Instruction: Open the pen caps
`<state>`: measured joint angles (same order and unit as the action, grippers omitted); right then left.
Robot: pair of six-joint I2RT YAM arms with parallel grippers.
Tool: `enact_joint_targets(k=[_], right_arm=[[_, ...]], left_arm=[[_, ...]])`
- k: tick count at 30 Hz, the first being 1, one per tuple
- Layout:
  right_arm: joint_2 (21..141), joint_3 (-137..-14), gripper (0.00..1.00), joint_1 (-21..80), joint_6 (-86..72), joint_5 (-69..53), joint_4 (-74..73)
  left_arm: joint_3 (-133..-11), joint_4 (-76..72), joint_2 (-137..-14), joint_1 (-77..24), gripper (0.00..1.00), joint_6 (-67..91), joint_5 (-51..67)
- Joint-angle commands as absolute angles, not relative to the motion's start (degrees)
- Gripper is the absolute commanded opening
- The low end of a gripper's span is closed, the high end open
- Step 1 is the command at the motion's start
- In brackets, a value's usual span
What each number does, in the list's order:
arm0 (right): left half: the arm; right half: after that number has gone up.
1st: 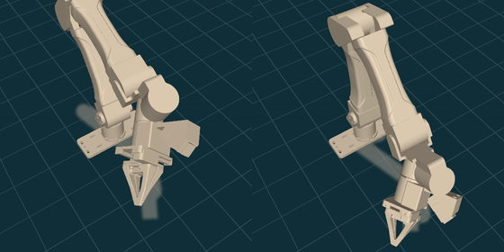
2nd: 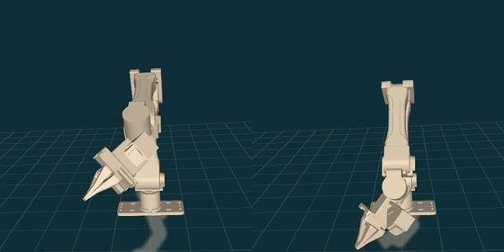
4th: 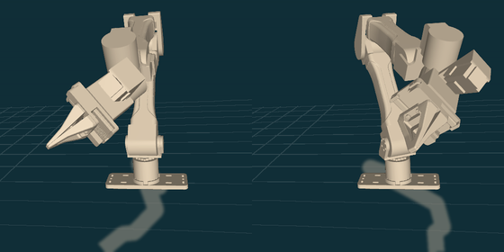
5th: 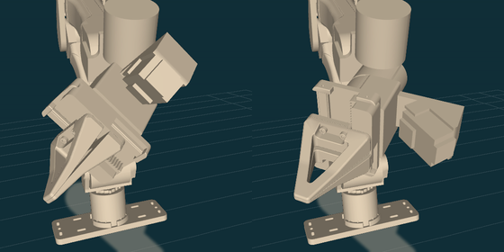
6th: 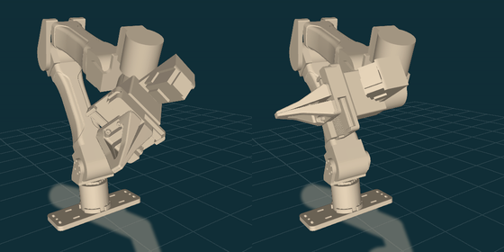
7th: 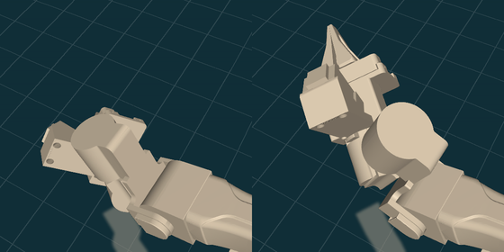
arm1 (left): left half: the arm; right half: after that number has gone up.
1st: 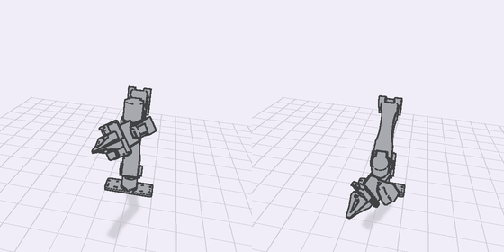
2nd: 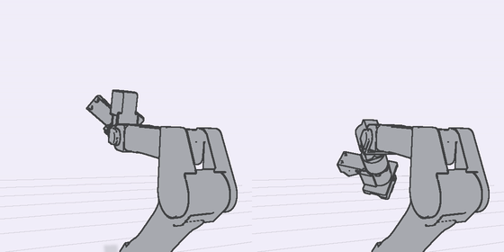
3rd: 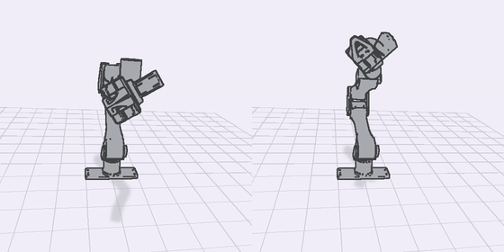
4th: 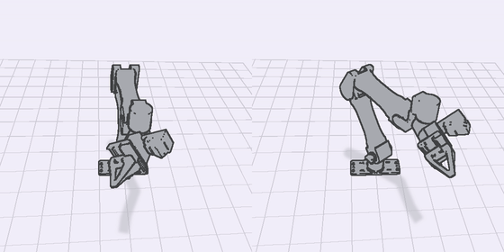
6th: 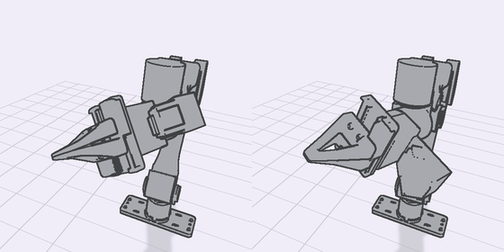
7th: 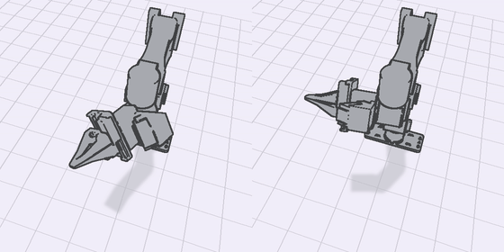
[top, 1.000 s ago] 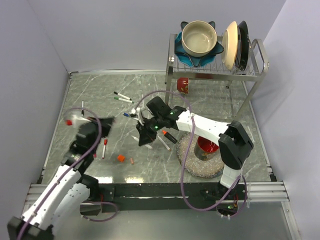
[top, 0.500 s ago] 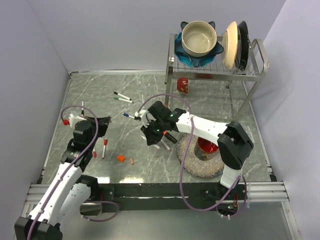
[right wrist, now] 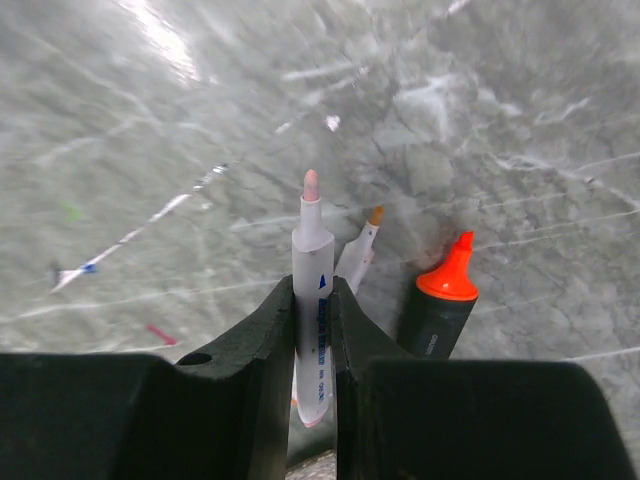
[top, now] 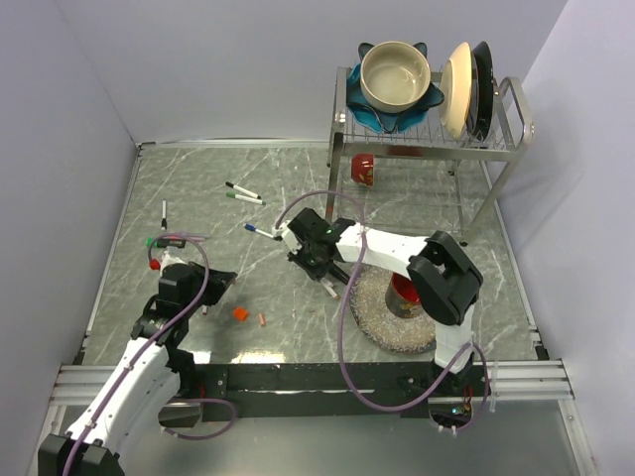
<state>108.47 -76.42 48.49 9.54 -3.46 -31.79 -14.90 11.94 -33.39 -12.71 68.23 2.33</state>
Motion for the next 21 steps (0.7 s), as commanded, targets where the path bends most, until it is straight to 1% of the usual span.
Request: enact_joint_targets(k=[1, 6, 7, 9, 10, 12, 13, 21], right_arm=[[108.90, -78.84, 0.10, 48.16, 10.46, 1.49, -32.52], [109.51, -78.93, 0.13, 47.11, 10.28, 1.49, -32.96], [109.51, -78.93, 0.16, 47.02, 10.28, 1.32, -32.87], [109.60, -79.01, 0.17, 46.85, 10.28, 1.32, -33.05], [109.86, -79.10, 0.21, 46.67, 10.28, 0.97, -33.22], [110.21, -79.28, 0.24, 46.50, 10.20, 0.79, -33.57], [110.30, -79.36, 0.27, 46.32, 10.11, 0.70, -33.66], [110.13, -79.72, 0.36, 45.79, 10.11, 0.18, -34.28]], left_arm=[[-14.94, 11.51, -32.17, -12.57, 0.01, 65.66, 4.31], [-14.94, 11.60, -32.43, -12.48, 0.01, 65.04, 4.83], [-14.85, 11.51, -32.43, -12.48, 0.01, 64.95, 4.83], [-14.76, 11.51, -32.34, -12.48, 0.01, 65.04, 4.83], [-14.59, 11.60, -32.26, -12.48, 0.01, 65.13, 4.83], [-14.50, 11.69, -32.17, -12.48, 0.01, 65.13, 4.92], [-14.68, 11.86, -32.17, -12.48, 0.01, 65.13, 4.92], [-16.43, 14.50, -32.61, -12.48, 0.01, 63.63, 5.10]])
